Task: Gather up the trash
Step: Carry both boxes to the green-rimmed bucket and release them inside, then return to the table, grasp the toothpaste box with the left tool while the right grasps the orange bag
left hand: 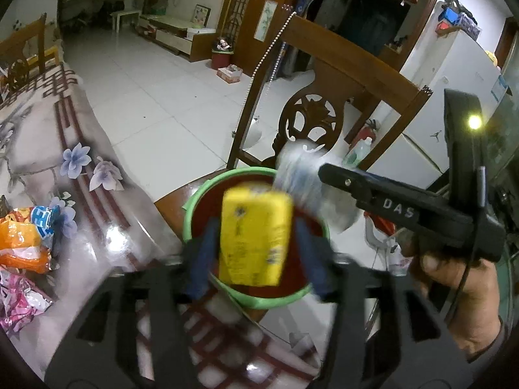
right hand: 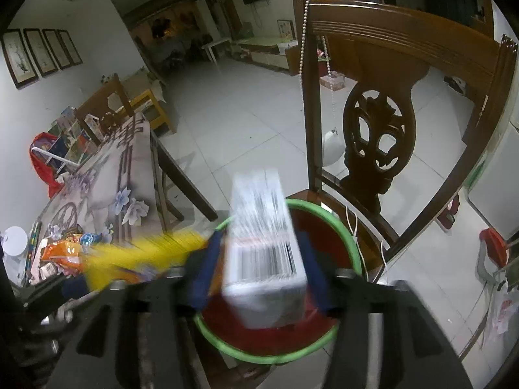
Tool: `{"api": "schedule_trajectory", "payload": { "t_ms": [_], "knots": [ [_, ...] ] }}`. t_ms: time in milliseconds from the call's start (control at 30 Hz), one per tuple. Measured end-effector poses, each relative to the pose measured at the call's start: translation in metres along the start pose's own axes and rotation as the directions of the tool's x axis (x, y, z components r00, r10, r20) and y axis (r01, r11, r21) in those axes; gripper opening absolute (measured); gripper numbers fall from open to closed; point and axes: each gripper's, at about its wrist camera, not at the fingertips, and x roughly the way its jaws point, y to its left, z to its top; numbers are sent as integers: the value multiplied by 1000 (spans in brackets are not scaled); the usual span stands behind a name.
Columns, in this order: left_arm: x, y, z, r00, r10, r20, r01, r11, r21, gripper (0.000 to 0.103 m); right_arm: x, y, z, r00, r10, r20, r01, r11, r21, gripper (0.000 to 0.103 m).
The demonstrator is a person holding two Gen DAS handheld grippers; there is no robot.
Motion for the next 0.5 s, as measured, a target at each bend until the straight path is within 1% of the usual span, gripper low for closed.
{"api": "schedule_trajectory", "payload": {
  "t_ms": [33, 67, 100, 167, 300, 333, 367, 400, 500],
  "knots": [
    [-1, 1, -1, 1000, 1, 4, -1, 1000, -2, 63, -1, 1, 0, 1000, -1, 5, 1, 1000, -1, 70],
    [-4, 4, -2, 1000, 4, 3, -4, 1000, -2, 64, -1, 2, 1, 1000, -4, 10, 4, 1000, -4, 72],
    [-5, 6, -3, 1000, 8, 3, -8, 1000, -4, 69, -1, 3, 1, 1000, -4, 11, 4, 1000, -7, 74],
    [-11, 11, -6, 1000, 18, 10, -18, 1000, -12, 79, -1, 7, 1, 1000, -1, 14, 1, 1000, -13, 80],
    [-30, 22, -12, 999, 36, 39, -35, 999, -21, 91, -1, 16, 1, 1000, -4, 24, 5, 999, -37, 85],
    [-40, 24, -15, 997, 52, 52, -51, 999, -21, 92, -1, 20, 0, 1000, -3, 26, 4, 999, -50, 87],
    [-45, 28, -18, 996, 62, 61, -61, 998, -21, 96, -2, 25, -1, 1000, -2, 29, 4, 998, -64, 89],
    [-53, 31, -22, 995, 74, 73, -73, 997, -23, 98, -3, 29, -3, 999, -1, 33, 4, 997, -78, 90],
    [-78, 41, -31, 988, 118, 103, -115, 993, -35, 98, -7, 44, -7, 999, 24, 43, -19, 994, -106, 93]
  ]
}}
